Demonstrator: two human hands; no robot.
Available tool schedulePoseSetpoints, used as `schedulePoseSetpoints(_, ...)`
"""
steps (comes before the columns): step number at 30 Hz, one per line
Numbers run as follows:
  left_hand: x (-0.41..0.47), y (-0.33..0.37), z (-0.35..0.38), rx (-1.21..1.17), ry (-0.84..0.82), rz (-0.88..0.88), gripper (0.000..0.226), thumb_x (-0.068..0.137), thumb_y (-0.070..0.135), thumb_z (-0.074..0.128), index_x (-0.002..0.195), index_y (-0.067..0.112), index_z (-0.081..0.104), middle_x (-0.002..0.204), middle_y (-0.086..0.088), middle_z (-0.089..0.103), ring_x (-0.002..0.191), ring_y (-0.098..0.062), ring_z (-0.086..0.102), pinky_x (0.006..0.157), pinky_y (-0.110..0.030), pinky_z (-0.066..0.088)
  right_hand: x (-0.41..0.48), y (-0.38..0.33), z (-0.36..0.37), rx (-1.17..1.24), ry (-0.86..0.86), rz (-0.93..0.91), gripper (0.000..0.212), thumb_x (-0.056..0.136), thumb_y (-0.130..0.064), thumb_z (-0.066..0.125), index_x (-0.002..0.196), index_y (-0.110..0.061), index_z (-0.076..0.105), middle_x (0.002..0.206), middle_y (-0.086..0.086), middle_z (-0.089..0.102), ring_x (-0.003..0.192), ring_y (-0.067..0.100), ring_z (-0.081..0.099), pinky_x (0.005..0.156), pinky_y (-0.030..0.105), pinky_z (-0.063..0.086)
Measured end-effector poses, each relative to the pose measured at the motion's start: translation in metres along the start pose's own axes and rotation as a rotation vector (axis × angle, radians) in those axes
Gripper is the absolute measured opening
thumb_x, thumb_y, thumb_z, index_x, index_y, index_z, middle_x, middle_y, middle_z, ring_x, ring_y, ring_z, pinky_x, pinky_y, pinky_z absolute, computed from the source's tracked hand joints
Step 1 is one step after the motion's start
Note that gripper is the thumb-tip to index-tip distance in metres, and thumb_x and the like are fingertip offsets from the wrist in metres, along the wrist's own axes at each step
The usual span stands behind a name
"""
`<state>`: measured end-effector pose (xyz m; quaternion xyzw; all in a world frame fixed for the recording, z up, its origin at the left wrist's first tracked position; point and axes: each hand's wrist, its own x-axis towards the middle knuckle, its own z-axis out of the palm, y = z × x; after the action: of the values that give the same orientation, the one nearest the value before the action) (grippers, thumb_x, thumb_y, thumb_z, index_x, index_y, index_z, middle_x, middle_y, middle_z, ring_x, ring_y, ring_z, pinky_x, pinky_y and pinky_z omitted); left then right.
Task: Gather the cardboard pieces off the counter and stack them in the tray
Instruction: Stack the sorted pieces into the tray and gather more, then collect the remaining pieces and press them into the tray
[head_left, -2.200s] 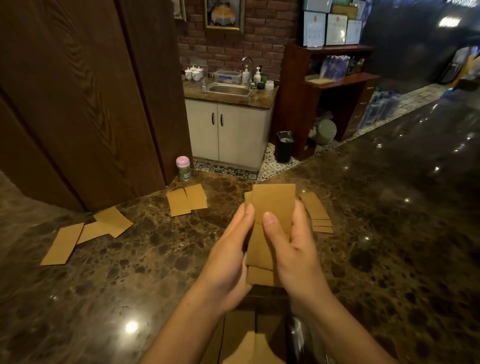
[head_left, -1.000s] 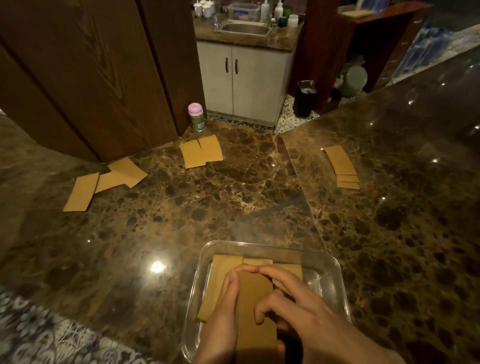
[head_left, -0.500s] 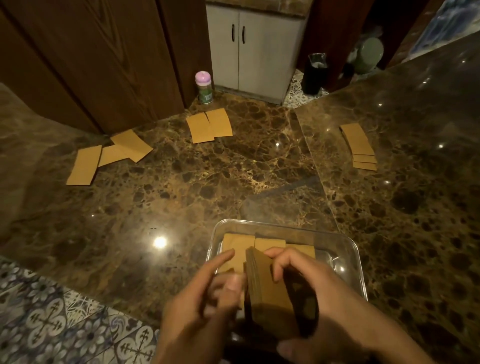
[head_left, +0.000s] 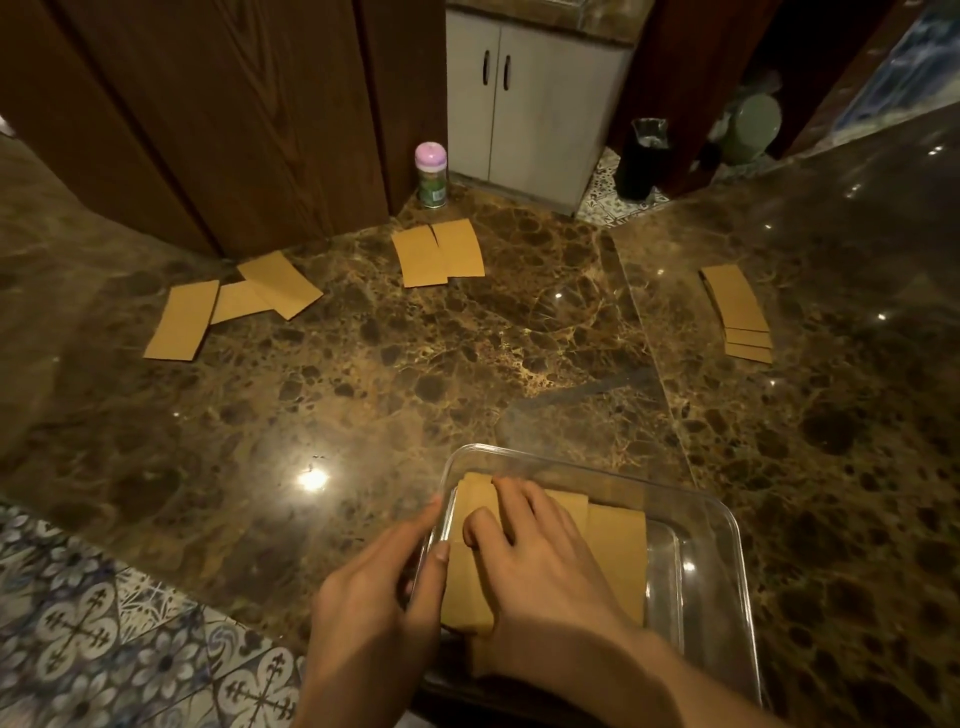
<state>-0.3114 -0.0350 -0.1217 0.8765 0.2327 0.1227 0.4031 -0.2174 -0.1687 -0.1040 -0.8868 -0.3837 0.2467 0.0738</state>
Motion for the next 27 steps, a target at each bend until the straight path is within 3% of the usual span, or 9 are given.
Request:
schedulePoseSetpoints(5,0.000,-0.002,0.002,-0.027,0.005,0.052,0.058,0.080,0.012,0.083,0.126,0.042,0.066,0.104,0.056,0.054,0.096,0.015,0.065,0.078,0.004,0.044,-0.004,-0.005,0.006,0.026,-0.004,0.034,0.076,0.089,-0.045,0.068,0.148,-0.026,0.023,0.171,0.016,-0.019,0.157,0.046,-0.008,0.126,0.051,0.008)
schedulePoseSetpoints(10,0.000,-0.005,0.004,-0.015,0.067,0.100,0.040,0.082,0.027,0.069,0.121,0.036,0.073,0.114,0.027,0.071,0.095,0.006,0.069,0.081,-0.003,0.050,-0.005,0.001,-0.002,0.067,-0.017,0.048,0.079,0.082,-0.044,0.073,0.146,-0.025,0.031,0.173,0.015,-0.005,0.154,0.035,0.022,0.120,0.043,0.027)
schedulePoseSetpoints(12,0.001,-0.008,0.004,-0.017,0.067,0.128,0.038,0.085,0.033,0.062,0.121,0.030,0.074,0.117,0.018,0.074,0.096,0.006,0.069,0.083,-0.007,0.052,-0.007,0.001,-0.003,0.035,-0.016,0.053,0.082,0.075,-0.048,0.076,0.143,-0.022,0.038,0.171,0.018,0.011,0.150,0.035,0.034,0.116,0.042,0.035)
schedulePoseSetpoints(15,0.000,-0.005,0.002,-0.020,0.062,0.129,0.038,0.087,0.037,0.057,0.120,0.032,0.074,0.118,0.022,0.071,0.103,0.009,0.066,0.090,0.000,0.045,-0.006,0.002,-0.002,-0.032,-0.051,0.130,0.087,0.039,-0.069,0.075,0.112,-0.023,0.063,0.137,0.016,0.066,0.102,0.027,0.075,0.078,0.033,0.061)
schedulePoseSetpoints(17,0.000,-0.001,-0.001,-0.008,0.070,0.107,0.033,0.087,0.038,0.060,0.118,0.038,0.074,0.116,0.028,0.070,0.102,0.012,0.066,0.087,-0.003,0.047,-0.001,0.004,-0.003,-0.091,-0.020,0.134,0.087,0.033,-0.073,0.071,0.106,-0.026,0.067,0.128,0.011,0.072,0.090,0.026,0.077,0.071,0.033,0.062)
schedulePoseSetpoints(20,0.016,0.006,-0.021,-0.204,-0.139,-0.090,0.023,0.087,0.032,0.075,0.107,0.044,0.076,0.089,0.016,0.076,0.074,0.005,0.069,0.069,-0.011,0.053,0.003,0.002,-0.029,-0.093,-0.200,0.094,0.082,0.074,-0.063,0.072,0.143,-0.025,0.048,0.168,0.012,0.029,0.138,0.046,0.047,0.108,0.052,0.044)
schedulePoseSetpoints(22,0.045,-0.002,-0.044,-0.264,-0.387,-0.195,0.014,0.086,0.043,0.074,0.099,0.042,0.078,0.079,0.003,0.075,0.066,-0.004,0.068,0.070,-0.020,0.056,0.012,0.002,-0.051,-0.086,-0.321,0.009,0.065,0.097,-0.050,0.059,0.153,-0.028,0.034,0.174,0.006,0.001,0.154,0.040,0.022,0.121,0.048,0.028)
schedulePoseSetpoints(24,0.084,-0.025,-0.065,-0.119,-0.368,-0.139,0.018,0.090,0.048,0.069,0.101,0.037,0.078,0.086,0.013,0.078,0.080,-0.002,0.072,0.081,-0.030,0.060,0.021,-0.007,-0.085,-0.110,-0.412,-0.067,0.052,0.095,-0.055,0.062,0.140,-0.033,0.050,0.163,0.004,0.031,0.143,0.032,0.044,0.111,0.045,0.043)
schedulePoseSetpoints(27,0.159,-0.065,-0.094,0.089,-0.175,-0.172,0.041,0.088,0.050,0.070,0.125,0.033,0.068,0.114,0.015,0.072,0.102,-0.007,0.069,0.093,-0.037,0.058,0.048,-0.020,-0.138,0.108,-0.409,-0.022,0.065,0.073,-0.083,0.066,0.117,-0.035,0.068,0.108,-0.014,0.069,0.099,0.006,0.069,0.083,0.030,0.060)
